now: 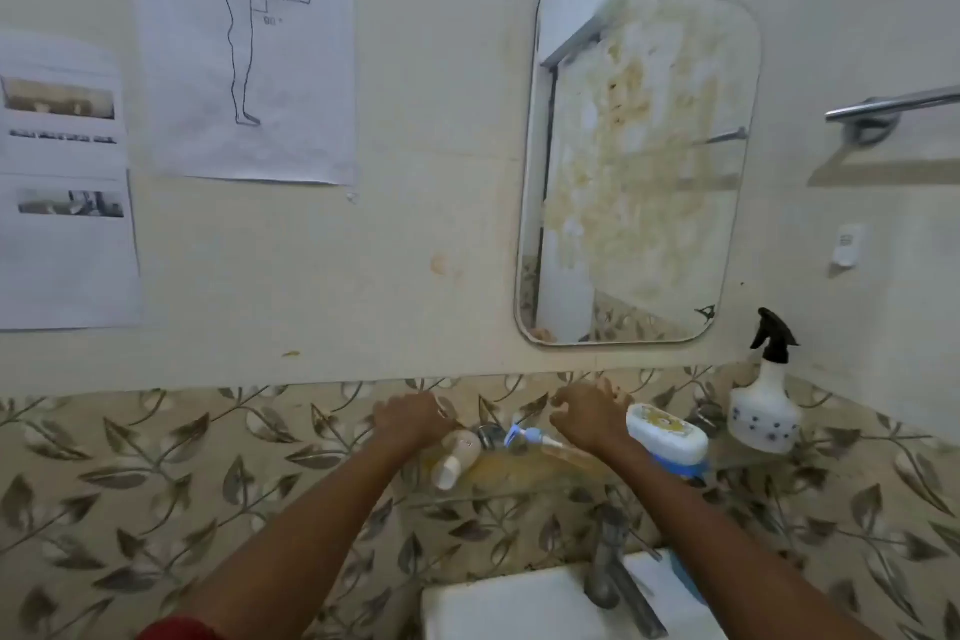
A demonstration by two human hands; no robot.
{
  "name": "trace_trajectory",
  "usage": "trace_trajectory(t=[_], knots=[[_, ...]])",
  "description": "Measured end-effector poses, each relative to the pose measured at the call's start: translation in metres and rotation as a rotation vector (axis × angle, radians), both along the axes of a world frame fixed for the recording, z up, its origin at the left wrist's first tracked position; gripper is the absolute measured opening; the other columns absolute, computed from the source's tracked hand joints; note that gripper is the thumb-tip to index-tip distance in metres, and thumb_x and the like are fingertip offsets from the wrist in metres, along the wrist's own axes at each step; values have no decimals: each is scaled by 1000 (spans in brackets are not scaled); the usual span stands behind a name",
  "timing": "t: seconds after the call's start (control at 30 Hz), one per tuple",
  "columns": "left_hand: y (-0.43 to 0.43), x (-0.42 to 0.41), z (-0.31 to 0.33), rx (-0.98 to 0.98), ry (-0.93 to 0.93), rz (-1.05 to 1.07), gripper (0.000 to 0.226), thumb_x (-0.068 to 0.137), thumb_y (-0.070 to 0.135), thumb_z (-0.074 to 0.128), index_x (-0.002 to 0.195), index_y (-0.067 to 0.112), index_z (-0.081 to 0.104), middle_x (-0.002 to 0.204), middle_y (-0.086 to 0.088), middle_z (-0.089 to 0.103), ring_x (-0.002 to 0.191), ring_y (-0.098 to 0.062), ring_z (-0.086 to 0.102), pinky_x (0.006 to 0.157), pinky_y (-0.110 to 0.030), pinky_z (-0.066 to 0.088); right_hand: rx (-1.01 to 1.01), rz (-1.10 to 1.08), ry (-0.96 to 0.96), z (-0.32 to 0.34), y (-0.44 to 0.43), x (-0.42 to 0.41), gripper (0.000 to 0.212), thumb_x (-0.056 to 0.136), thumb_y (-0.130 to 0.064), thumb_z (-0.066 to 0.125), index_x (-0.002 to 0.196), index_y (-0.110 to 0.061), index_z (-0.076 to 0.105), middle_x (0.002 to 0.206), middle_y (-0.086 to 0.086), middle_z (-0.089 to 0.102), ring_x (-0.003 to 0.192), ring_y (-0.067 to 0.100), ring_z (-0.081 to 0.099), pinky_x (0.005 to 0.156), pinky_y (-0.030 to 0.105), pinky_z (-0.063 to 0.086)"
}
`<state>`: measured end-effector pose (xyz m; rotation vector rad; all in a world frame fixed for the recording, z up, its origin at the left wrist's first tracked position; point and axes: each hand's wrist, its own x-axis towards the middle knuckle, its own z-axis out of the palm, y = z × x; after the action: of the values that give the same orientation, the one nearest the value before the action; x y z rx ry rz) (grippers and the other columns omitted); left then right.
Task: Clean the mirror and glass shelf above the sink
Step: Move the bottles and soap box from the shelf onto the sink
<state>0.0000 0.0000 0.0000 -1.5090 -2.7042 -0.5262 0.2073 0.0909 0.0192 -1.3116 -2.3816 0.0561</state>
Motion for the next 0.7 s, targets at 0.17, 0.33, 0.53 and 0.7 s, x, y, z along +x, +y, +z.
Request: trace_trajectory(t=[0.17, 0.33, 0.53, 0.7], knots=[[10, 1, -20, -76, -99, -13, 57, 72, 61, 60, 112, 20, 61, 112, -1, 65, 105, -23, 59, 92, -37, 44, -213, 28, -108, -19, 12, 1, 36, 92, -33, 50, 127, -25, 54, 144, -2, 43, 142, 28, 16, 112, 49, 14], [22, -3, -25, -115, -210, -25, 60, 71, 58, 66, 104, 9, 61, 109, -9, 66, 99, -25, 61, 74, -31, 41, -266, 114, -234, -18, 19, -1, 44, 93, -25, 50, 136, -16, 45, 143, 6, 43, 134, 26, 34, 107, 36, 26], [29, -1, -20, -54, -361, -51, 70, 70, 40, 78, 123, 2, 52, 121, -12, 57, 107, -24, 56, 74, -27, 42, -174, 63, -342, -21, 25, -10, 36, 89, -20, 51, 125, -21, 54, 128, 5, 57, 129, 28, 38, 110, 52, 12], [19, 0, -9, 56, -493, -94, 47, 76, 30, 74, 110, 2, 59, 110, -15, 61, 97, -26, 59, 74, -27, 44, -148, 74, -83, -16, 27, -6, 40, 82, -16, 57, 121, -25, 58, 123, 3, 60, 128, 29, 40, 109, 51, 22]])
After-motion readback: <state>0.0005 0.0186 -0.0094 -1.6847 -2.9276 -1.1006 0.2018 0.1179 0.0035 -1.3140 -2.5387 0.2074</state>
